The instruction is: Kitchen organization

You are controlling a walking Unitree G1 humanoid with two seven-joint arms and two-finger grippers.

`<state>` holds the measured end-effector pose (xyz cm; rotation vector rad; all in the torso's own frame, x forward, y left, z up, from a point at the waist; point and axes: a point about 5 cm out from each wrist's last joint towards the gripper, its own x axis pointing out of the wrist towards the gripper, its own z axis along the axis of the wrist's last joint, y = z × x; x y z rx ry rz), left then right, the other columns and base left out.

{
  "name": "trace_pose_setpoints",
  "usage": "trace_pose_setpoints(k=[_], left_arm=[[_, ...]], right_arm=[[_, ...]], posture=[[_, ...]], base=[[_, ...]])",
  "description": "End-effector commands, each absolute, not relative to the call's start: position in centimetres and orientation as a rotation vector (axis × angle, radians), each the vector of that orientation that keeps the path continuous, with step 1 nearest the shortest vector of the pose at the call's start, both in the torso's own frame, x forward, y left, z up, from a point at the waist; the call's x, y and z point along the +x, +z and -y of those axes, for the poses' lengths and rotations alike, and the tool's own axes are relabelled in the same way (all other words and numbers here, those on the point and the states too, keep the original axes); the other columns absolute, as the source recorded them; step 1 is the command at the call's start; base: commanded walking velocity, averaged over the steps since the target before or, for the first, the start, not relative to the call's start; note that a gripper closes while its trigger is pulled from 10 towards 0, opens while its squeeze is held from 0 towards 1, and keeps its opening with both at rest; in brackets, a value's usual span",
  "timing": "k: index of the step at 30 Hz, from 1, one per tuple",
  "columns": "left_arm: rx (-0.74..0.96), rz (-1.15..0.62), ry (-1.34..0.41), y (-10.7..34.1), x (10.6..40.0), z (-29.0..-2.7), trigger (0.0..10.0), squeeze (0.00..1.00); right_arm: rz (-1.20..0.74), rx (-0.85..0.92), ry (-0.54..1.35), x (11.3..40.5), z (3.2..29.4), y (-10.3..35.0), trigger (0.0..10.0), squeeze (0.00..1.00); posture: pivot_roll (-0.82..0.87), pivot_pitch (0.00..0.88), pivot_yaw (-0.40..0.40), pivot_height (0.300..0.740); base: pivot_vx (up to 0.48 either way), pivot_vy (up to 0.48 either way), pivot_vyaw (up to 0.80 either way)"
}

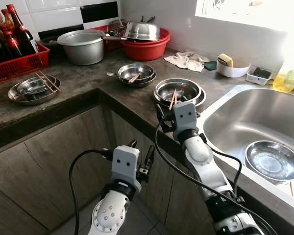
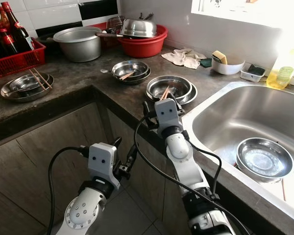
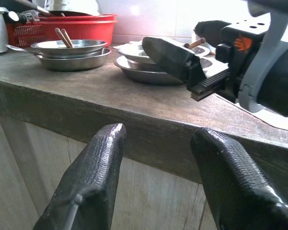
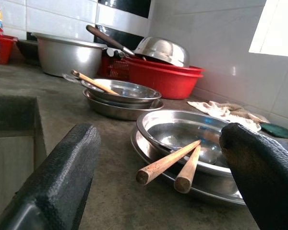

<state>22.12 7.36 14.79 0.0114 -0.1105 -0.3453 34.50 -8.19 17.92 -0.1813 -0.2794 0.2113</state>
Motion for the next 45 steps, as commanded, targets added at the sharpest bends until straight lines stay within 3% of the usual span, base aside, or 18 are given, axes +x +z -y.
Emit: trace_pose_setpoints(k=[1, 27, 28, 29, 30, 31, 32, 45], left_arm=[[-0.011, 0.149, -0.361, 15.6, 21.8, -7.1, 10.0, 0.00], [-0.007, 0.154, -0.354, 15.7, 22.0, -7.1, 10.0, 0.00], [-0.007, 0.155, -0.353, 15.7, 22.0, -7.2, 10.0, 0.00], [-0.007, 0.155, -0.353, 15.7, 22.0, -7.2, 10.0, 0.00], [-0.006, 0.156, -0.352, 15.7, 22.0, -7.2, 10.0, 0.00], [-0.006, 0.156, -0.352, 15.7, 22.0, -7.2, 10.0, 0.00], [-0.006, 0.156, -0.352, 15.8, 22.0, -7.2, 10.0, 0.00], [-0.002, 0.159, -0.350, 15.8, 22.1, -7.1, 10.0, 0.00]], right_arm=[[0.295, -0.183, 0.197, 34.9, 8.1, 18.3, 10.0, 0.00], [0.268, -0.245, 0.092, 37.0, 8.9, 17.8, 10.0, 0.00], [0.269, -0.244, 0.090, 37.1, 8.9, 17.8, 8.5, 0.00], [0.269, -0.244, 0.089, 37.1, 8.9, 17.8, 8.5, 0.00], [0.270, -0.243, 0.086, 37.1, 9.0, 17.9, 4.4, 0.00], [0.272, -0.243, 0.084, 37.1, 9.0, 17.9, 4.4, 0.00], [0.273, -0.242, 0.082, 37.1, 9.0, 17.9, 0.2, 0.00], [0.289, -0.242, 0.062, 37.4, 9.3, 18.2, 0.0, 0.00]], posture=[[0.07, 0.055, -0.026, 0.740], [0.08, 0.058, -0.033, 0.740], [0.08, 0.058, -0.032, 0.740], [0.08, 0.058, -0.032, 0.740], [0.08, 0.057, -0.033, 0.740], [0.08, 0.057, -0.033, 0.740], [0.08, 0.057, -0.033, 0.740], [0.07, 0.058, -0.032, 0.740]], base=[[0.000, 0.000, 0.00], [0.000, 0.000, 0.00], [0.000, 0.000, 0.00], [0.000, 0.000, 0.00], [0.000, 0.000, 0.00], [0.000, 0.000, 0.00], [0.000, 0.000, 0.00], [0.000, 0.000, 0.00]])
